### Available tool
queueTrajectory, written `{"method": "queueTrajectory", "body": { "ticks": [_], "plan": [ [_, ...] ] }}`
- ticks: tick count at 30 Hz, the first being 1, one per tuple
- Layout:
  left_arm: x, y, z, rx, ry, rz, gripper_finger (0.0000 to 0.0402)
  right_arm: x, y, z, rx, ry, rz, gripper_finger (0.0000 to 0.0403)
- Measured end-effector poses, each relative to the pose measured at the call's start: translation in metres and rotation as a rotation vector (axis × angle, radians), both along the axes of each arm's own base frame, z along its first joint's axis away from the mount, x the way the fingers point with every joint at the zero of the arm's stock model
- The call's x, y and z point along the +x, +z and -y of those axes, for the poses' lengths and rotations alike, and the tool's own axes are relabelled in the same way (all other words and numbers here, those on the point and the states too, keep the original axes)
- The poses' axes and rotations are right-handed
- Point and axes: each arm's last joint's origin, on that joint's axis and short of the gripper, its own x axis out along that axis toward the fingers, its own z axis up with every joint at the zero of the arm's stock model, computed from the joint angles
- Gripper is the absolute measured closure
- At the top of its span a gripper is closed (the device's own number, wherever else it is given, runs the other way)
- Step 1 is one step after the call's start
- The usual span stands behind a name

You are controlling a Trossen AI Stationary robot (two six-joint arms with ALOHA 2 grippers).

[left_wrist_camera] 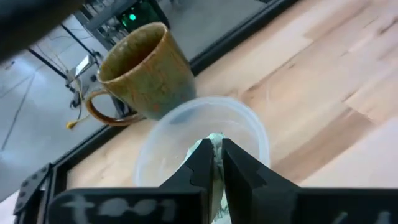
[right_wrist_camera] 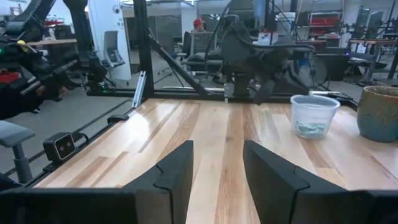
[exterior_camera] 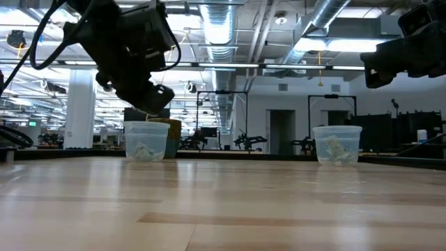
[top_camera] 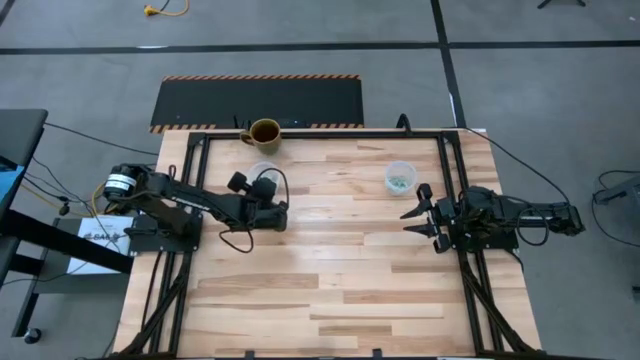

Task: Pick and place items into bin
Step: Put the stevia packet into the left transparent bin

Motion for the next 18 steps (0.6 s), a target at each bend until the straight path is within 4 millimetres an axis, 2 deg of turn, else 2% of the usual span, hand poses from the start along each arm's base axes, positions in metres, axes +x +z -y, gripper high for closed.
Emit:
{"method": "queueTrajectory", "body": {
  "ticks": [11,18],
  "plan": [
    [-0.0011,-0.0047,-0.0040,-0.009,-0.010,-0.017,0.0394,0.0000,0.0000,0.0000,0.000,0.000,0.000,0.0270],
    [0.0004,-0.0020,-0.0016,0.062,0.013,0.026,0.0357,0.0000,0.0000,0.0000,0.000,0.000,0.000,0.0270]
  ]
}}
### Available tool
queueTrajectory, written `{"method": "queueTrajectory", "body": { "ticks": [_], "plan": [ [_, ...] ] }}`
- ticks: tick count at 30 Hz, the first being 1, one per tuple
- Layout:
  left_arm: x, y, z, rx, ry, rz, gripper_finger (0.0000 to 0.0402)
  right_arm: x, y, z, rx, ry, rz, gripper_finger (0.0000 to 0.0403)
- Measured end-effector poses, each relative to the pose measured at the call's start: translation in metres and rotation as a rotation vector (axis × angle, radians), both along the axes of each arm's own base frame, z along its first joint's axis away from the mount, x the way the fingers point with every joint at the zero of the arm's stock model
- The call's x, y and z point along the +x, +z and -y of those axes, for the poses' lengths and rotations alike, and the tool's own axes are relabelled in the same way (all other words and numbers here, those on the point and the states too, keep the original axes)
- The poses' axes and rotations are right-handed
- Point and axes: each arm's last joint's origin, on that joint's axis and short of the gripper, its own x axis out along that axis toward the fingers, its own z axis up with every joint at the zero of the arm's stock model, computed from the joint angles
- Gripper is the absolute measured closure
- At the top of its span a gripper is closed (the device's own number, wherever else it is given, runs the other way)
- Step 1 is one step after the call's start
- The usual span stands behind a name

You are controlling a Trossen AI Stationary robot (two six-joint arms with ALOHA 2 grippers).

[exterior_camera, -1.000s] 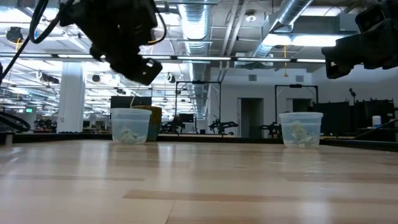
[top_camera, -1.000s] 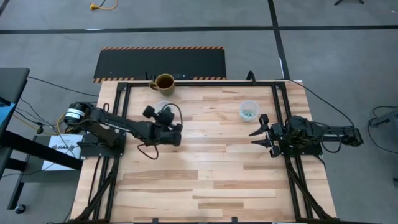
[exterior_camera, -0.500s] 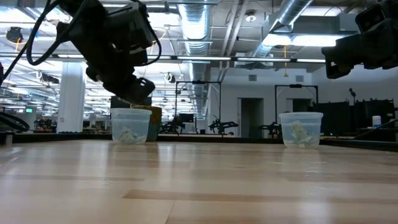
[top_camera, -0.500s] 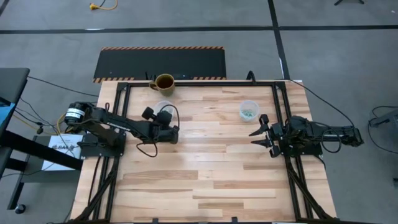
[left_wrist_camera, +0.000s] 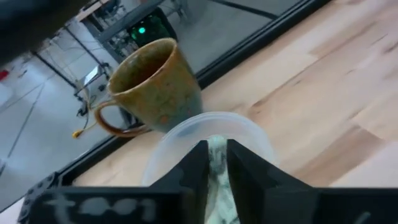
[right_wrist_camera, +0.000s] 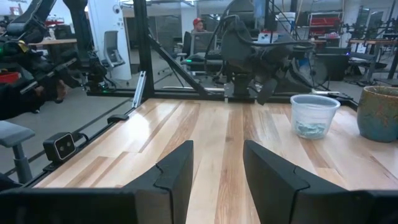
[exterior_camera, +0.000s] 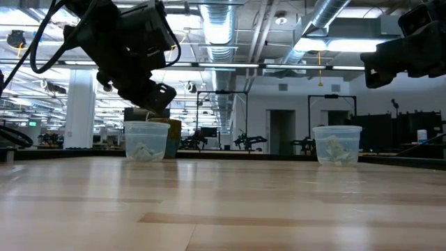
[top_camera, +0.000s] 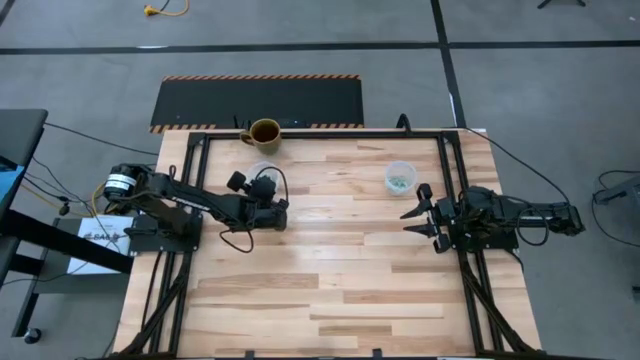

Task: Pick and place items into bin
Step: Put the stevia packet into the left transparent bin, then return to Home Position

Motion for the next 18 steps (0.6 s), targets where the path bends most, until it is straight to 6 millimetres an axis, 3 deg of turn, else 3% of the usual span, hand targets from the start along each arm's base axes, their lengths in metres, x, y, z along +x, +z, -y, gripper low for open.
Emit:
{"method": "queueTrajectory", "body": {
  "ticks": [12,18],
  "plan": [
    [0.005,0.004,0.000,0.032,-0.022,0.008,0.0231,0.000,0.000,0.000,0.000,0.000,0.000,0.0270],
    [-0.006,0.053,0.012,0.154,-0.037,0.132,0.0219,0.000,0.000,0.000,0.000,0.000,0.000,0.0268]
  ]
}}
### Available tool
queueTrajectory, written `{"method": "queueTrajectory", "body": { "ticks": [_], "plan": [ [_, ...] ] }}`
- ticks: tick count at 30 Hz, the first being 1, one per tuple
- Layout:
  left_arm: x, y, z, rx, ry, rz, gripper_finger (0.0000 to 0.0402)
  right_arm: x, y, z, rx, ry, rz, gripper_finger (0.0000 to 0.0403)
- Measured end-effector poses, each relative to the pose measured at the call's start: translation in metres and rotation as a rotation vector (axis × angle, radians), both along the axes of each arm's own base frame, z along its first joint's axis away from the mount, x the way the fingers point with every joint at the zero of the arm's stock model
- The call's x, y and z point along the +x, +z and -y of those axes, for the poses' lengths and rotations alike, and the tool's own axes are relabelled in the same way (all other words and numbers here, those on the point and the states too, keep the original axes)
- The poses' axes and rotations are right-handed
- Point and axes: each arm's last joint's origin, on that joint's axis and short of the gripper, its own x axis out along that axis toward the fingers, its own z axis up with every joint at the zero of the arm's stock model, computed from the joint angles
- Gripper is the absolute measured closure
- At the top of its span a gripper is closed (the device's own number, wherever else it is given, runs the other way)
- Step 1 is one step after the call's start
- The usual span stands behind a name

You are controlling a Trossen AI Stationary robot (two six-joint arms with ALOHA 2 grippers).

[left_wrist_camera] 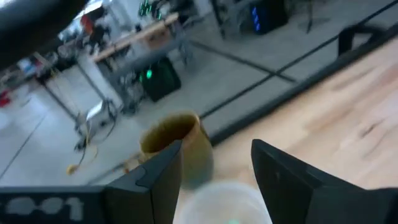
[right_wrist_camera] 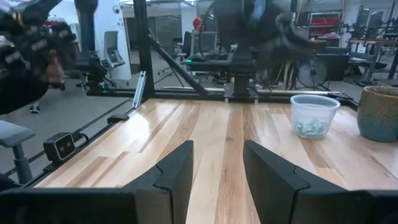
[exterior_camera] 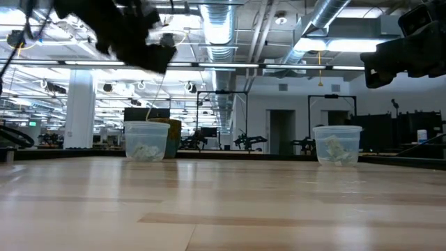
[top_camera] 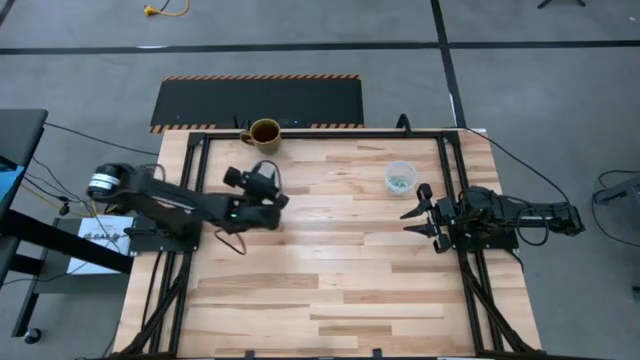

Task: Pick and place items into bin
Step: Return to Home Position

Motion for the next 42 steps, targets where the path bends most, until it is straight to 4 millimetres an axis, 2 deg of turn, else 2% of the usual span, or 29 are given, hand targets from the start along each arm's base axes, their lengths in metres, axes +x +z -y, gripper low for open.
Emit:
{"method": "queueTrajectory", "body": {
  "ticks": [4,6,8,10,11,16,20,23,30,36,42],
  "plan": [
    [-0.026,0.043,0.004,-0.005,-0.134,0.014,0.0223,0.000,0.000,0.000,0.000,0.001,0.000,0.0270],
    [-0.039,0.057,0.005,-0.063,-0.344,0.044,0.0227,0.000,0.000,0.000,0.000,0.001,0.000,0.0270],
    [-0.049,0.065,0.006,-0.067,-0.666,0.113,0.0230,0.000,0.000,0.000,0.000,0.001,0.000,0.0269],
    [-0.063,0.063,0.003,0.004,-0.924,0.175,0.0232,0.000,0.000,0.000,0.000,0.001,-0.001,0.0268],
    [-0.072,0.060,0.000,0.035,-0.976,0.218,0.0232,0.000,0.000,0.000,0.000,0.001,0.000,0.0269],
    [-0.115,0.025,-0.024,0.070,-0.922,0.403,0.0232,0.000,0.000,0.000,0.000,0.002,0.000,0.0270],
    [-0.138,0.011,-0.025,0.054,-1.080,0.543,0.0232,0.000,0.000,0.000,0.000,0.001,-0.001,0.0268],
    [-0.148,0.006,-0.023,0.066,-1.104,0.594,0.0232,0.000,0.000,0.000,0.000,0.002,-0.001,0.0269],
    [-0.157,-0.008,-0.020,-0.010,-1.133,0.597,0.0233,0.000,0.000,0.000,0.000,0.002,0.000,0.0268],
    [-0.154,-0.037,-0.022,-0.067,-1.060,0.585,0.0233,0.000,0.000,0.000,0.000,0.002,0.000,0.0270],
    [-0.153,-0.043,-0.019,-0.121,-1.069,0.544,0.0233,0.000,0.000,0.000,0.000,0.002,0.000,0.0268]
  ]
}}
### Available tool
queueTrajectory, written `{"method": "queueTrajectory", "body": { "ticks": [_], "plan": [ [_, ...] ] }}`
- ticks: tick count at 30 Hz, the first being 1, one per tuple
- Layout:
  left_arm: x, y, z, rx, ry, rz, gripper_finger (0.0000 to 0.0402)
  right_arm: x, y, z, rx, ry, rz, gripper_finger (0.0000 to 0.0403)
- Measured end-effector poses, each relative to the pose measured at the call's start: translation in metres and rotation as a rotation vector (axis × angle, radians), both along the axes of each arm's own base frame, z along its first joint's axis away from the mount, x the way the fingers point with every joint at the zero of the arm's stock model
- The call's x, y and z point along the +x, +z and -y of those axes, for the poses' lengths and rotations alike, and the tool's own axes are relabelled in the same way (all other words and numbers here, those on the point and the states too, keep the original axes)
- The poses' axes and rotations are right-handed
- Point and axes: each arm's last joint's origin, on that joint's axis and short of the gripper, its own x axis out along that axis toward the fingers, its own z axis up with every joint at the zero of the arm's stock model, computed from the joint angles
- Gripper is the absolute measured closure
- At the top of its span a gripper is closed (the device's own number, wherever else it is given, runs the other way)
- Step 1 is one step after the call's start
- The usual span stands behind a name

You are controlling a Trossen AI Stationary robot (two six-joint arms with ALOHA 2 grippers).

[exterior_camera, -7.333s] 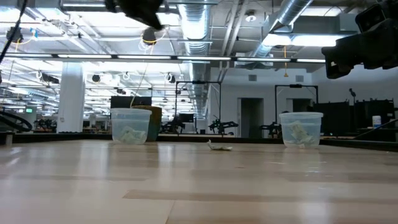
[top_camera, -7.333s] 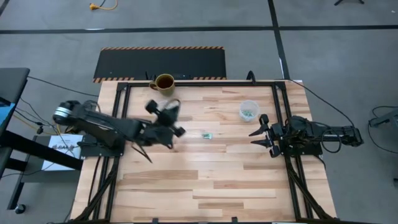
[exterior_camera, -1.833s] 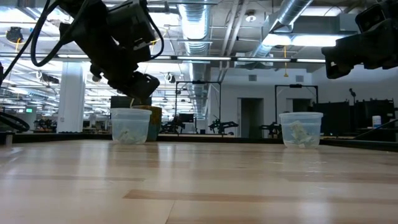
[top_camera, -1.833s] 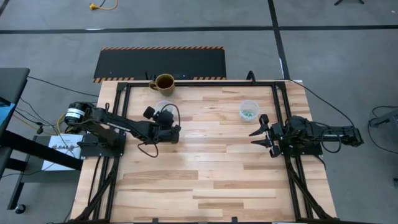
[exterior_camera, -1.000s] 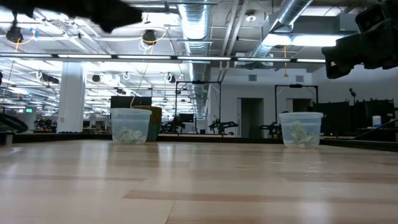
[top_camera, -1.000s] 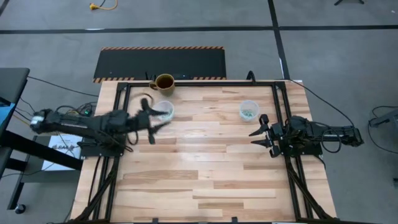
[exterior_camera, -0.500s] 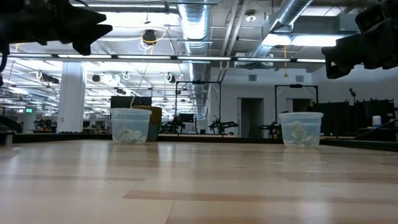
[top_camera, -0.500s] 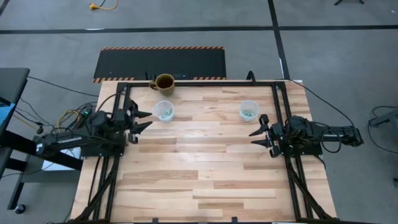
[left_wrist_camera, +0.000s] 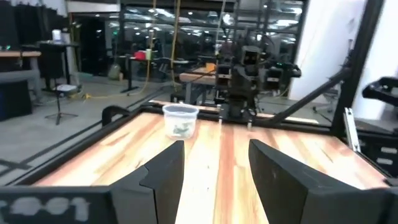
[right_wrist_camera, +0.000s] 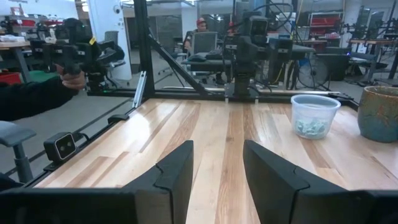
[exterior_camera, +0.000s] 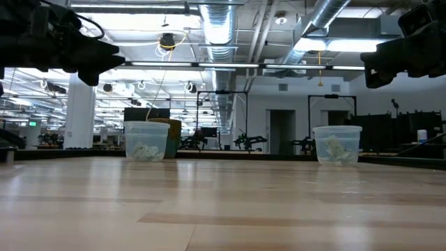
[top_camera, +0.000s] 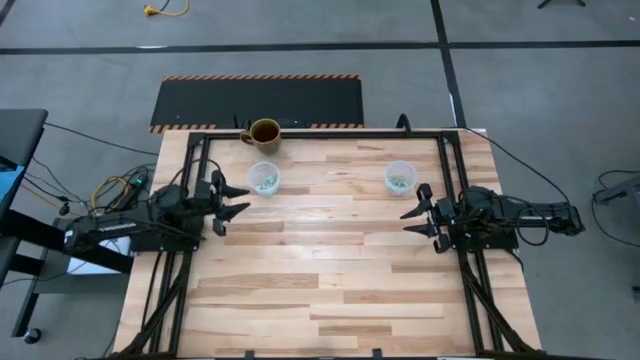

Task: Pick and place items into bin
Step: Return to Home Position

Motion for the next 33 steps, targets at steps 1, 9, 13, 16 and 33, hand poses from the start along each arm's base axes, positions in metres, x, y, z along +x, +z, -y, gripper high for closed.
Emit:
{"method": "queueTrajectory", "body": {
  "ticks": [1,9,13,16,33],
  "plan": [
    [0.0002,0.0000,0.0010,0.012,-0.005,-0.002,0.0233,0.0000,0.0000,0.0000,0.000,0.000,0.000,0.0269],
    [0.0007,-0.0084,0.0016,0.070,0.122,-0.103,0.0233,0.0000,0.0000,0.0000,0.000,0.000,0.000,0.0269],
    [0.0010,-0.0090,0.0030,0.078,0.108,-0.107,0.0233,0.0000,0.0000,0.0000,0.000,0.000,0.000,0.0269],
    [0.0011,-0.0092,0.0034,0.077,0.102,-0.108,0.0233,0.0000,0.0000,0.0000,0.000,0.000,0.000,0.0270],
    [0.0012,-0.0099,0.0035,0.076,0.098,-0.111,0.0233,0.0000,0.0000,0.0000,0.000,0.000,0.000,0.0269]
  ]
}}
